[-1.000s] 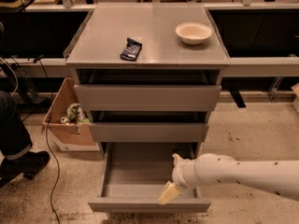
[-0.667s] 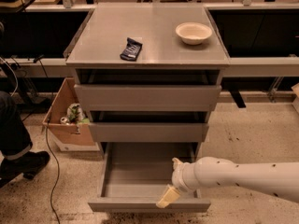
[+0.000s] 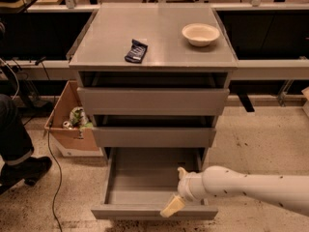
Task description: Close bottom drawer
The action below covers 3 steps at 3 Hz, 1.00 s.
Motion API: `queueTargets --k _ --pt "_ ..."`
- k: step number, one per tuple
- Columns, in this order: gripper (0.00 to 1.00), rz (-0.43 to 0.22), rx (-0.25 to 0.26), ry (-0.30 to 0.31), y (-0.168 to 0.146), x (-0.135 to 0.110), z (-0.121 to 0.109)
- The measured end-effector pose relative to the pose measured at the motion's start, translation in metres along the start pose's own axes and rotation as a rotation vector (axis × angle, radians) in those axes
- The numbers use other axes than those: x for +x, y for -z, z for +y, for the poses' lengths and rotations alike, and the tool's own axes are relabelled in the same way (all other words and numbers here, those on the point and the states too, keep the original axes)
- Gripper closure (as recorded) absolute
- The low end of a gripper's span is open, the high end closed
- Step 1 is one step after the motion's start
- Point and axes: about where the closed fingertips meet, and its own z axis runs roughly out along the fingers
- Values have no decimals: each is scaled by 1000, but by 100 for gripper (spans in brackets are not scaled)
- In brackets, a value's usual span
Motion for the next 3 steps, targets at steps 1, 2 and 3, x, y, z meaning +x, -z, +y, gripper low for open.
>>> queueTargets --k 1,2,3 --pt "0 -41 -56 -62 -39 24 7" --pt "0 -85 -86 -118 -70 47 16" --pt "0 -124 -82 -146 -102 69 14"
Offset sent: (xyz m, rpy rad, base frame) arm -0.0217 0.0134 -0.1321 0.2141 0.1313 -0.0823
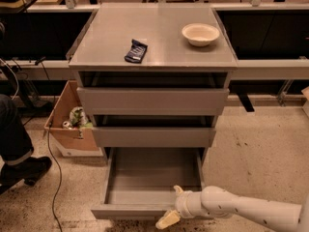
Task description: Close bottom drawer
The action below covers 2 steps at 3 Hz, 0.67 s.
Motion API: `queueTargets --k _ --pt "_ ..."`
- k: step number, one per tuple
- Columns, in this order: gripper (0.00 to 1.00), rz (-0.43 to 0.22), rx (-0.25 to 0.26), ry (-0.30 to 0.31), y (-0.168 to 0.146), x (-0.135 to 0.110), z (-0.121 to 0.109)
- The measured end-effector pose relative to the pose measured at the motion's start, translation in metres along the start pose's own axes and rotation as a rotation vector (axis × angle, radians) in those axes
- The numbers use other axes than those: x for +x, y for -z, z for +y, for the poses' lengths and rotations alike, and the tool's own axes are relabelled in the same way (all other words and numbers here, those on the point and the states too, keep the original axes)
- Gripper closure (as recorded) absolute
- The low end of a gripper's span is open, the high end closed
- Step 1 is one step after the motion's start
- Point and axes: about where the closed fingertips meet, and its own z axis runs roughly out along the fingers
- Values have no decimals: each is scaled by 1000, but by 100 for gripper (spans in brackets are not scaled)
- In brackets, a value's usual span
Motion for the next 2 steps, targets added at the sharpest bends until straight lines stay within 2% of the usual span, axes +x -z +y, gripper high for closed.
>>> queueTargets --k 2 --pt "0 -39 30 -32 -80 49 -40"
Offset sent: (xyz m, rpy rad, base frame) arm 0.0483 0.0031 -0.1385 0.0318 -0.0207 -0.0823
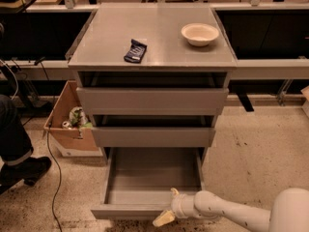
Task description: Close bottom drawer
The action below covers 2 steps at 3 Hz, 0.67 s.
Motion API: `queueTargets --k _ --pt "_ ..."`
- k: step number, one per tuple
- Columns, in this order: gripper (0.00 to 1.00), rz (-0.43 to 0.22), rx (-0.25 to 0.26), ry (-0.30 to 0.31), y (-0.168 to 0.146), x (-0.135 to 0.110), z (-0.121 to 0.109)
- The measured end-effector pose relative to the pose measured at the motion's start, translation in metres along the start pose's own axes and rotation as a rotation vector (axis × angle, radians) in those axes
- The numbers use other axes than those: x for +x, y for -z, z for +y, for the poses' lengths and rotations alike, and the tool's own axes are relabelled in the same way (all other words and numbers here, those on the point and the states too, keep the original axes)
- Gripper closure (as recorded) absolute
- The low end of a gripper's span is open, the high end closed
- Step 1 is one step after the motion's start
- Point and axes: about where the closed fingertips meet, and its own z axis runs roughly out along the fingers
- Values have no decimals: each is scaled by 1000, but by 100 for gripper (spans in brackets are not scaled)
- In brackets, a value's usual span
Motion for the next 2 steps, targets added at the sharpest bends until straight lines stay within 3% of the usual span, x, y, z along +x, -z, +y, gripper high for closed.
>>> queueTargets --k 1,2 --pt "0 -13 11 -14 -23 8 -16" --pt "26 -30 26 4 -47 -2 -35"
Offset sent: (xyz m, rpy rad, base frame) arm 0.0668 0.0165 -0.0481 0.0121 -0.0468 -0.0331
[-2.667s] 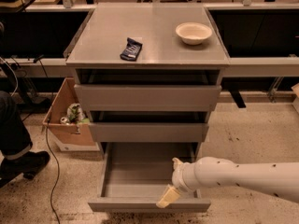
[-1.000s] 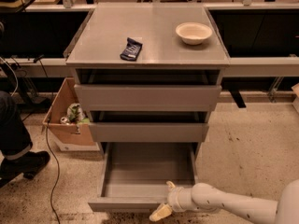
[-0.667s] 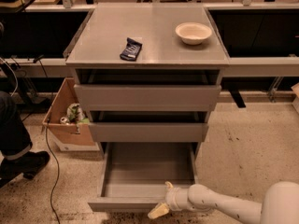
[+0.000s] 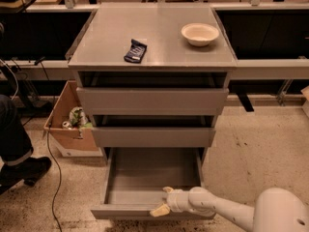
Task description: Close bottom drawer
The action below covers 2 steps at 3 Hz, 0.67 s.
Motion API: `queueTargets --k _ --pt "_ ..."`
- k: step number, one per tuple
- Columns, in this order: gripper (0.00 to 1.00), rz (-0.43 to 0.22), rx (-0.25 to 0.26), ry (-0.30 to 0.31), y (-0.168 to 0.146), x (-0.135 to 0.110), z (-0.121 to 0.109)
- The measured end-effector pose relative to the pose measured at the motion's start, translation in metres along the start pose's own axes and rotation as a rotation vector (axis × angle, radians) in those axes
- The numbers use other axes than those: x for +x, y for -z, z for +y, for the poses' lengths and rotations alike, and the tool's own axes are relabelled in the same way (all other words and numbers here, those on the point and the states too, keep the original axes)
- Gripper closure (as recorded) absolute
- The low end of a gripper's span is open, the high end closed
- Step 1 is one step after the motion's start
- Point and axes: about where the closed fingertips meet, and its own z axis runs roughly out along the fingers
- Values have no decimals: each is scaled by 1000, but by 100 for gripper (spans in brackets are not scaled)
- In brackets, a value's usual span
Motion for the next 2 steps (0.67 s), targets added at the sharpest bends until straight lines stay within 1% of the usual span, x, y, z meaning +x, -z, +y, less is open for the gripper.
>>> queueTargets --k 2 --pt "73 -15 18 29 -9 -14 -4"
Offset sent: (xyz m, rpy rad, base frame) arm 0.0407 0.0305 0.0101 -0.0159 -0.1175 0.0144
